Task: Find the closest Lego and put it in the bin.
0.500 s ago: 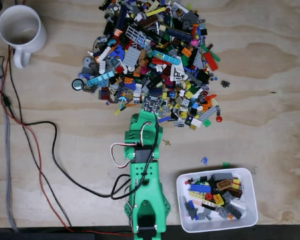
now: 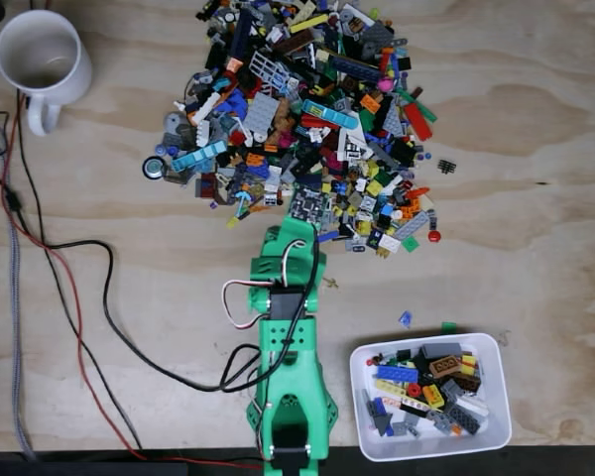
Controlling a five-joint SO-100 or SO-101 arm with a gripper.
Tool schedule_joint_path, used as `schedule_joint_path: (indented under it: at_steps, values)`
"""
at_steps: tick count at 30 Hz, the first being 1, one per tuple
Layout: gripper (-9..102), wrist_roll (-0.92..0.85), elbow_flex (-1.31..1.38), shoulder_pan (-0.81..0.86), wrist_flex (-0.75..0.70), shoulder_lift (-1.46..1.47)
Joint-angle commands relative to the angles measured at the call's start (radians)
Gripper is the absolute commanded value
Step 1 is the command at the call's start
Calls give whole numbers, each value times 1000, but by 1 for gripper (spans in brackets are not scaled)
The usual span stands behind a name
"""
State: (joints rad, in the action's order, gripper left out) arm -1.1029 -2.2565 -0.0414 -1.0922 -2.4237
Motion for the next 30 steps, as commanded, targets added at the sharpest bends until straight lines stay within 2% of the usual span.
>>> schedule_joint_path:
  at_steps: [1,4,9,14,21,30]
  values:
    - [14,9,31,-12,11,2]
    - [13,14,-20,-29,64,15]
    - [14,48,-123,-60,344,173]
    - [14,67,-54,-92,509,382]
    - [14,81,78,-130,611,626]
    - [16,44,161,-138,672,756]
